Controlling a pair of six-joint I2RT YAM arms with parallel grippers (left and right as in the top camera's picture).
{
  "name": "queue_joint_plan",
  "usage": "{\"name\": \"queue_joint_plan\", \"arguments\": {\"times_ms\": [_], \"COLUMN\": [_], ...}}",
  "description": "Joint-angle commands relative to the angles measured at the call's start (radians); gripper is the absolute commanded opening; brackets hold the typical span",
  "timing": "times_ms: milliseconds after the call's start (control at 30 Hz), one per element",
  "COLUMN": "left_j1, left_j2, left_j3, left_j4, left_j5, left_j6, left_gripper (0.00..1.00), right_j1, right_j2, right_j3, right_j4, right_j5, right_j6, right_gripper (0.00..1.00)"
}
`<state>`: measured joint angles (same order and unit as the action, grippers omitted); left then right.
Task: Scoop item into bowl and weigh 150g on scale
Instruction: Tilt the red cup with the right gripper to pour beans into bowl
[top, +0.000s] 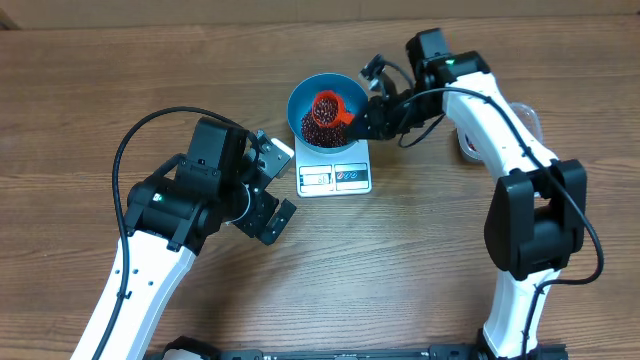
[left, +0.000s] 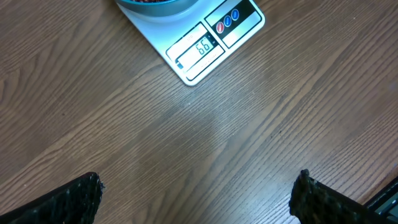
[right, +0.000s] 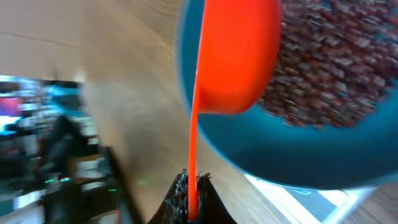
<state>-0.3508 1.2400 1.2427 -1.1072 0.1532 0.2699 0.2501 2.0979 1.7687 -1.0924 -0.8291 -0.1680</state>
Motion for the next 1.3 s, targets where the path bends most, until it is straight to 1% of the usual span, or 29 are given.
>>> {"name": "queue_joint_plan", "arguments": {"times_ms": [0,300,633,700,1067,1267], "left_j1": [0.004,0.004,0.004,0.004,0.004,0.004], "left_j2": [0.002,0.002,0.002,0.002,0.002,0.002], "left_j3": [0.023,0.023,0.023,0.023,0.023,0.023], "left_j4": [0.000,0.000,0.000,0.000,0.000,0.000], "left_j5": [0.001,0.001,0.001,0.001,0.001,0.001], "left_j6": [0.022,0.022,0.022,0.022,0.022,0.022], "left_gripper": [0.99,1.00,1.00,1.00,1.00,1.00], "right_j1": [0.027,0.100,0.176,0.201,0.286,0.325], "right_j2": [-0.004,-0.011,-0.011,-0.011,-0.013,-0.018], "right_j3": [0.046,0.158,0.206,0.226,0.230,0.230], "right_j4": [-0.018,-0.078,-0.129,-0.145,-0.157,-0.158], "right_j5": [0.233,0.465,0.682,0.751,1.017,1.120], "right_j6": [0.034,0.034,0.034,0.034,0.034,0.033], "right_gripper": [0.04,0.04,0.04,0.04,0.04,0.04]}}
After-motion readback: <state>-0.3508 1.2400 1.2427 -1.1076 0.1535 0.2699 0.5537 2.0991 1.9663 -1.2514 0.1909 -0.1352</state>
